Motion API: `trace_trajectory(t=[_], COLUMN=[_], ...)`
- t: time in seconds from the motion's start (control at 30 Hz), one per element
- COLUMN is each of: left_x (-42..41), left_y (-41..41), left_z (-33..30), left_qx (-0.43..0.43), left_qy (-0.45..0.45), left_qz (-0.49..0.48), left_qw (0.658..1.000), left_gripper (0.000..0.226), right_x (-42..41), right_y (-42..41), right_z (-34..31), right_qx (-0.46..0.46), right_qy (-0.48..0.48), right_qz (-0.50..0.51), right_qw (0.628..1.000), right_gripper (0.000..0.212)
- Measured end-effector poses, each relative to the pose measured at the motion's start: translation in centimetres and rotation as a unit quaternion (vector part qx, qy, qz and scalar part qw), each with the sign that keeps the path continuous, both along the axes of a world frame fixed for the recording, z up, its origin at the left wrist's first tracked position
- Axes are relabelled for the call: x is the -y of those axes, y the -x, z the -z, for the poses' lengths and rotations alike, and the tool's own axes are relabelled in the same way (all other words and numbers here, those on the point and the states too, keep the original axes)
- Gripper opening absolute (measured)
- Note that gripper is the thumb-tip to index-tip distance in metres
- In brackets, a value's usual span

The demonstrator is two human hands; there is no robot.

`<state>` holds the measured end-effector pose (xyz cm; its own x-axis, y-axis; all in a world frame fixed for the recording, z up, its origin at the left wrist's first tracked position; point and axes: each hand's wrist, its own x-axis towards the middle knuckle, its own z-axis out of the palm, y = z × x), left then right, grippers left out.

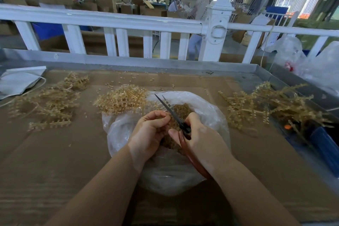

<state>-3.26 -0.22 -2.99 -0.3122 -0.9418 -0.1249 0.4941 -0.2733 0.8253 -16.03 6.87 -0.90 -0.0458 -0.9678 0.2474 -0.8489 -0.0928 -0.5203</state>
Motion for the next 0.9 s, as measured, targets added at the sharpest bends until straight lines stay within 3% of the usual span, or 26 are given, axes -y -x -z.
trace_trajectory(t=[0.9], left_x=[0.07], left_y=[0.08], left_z=[-0.16], left_qx=[0.014], left_qy=[-0.016], left_qz=[-0.021], left_qw=[1.0], left_gripper=[0.026], right_x=[0.28], right_y=[0.31], right_z=[-0.27], right_qx=[0.004], right_qy=[0.001], right_qz=[0.019], right_qw=[1.0], right_gripper=[0.035])
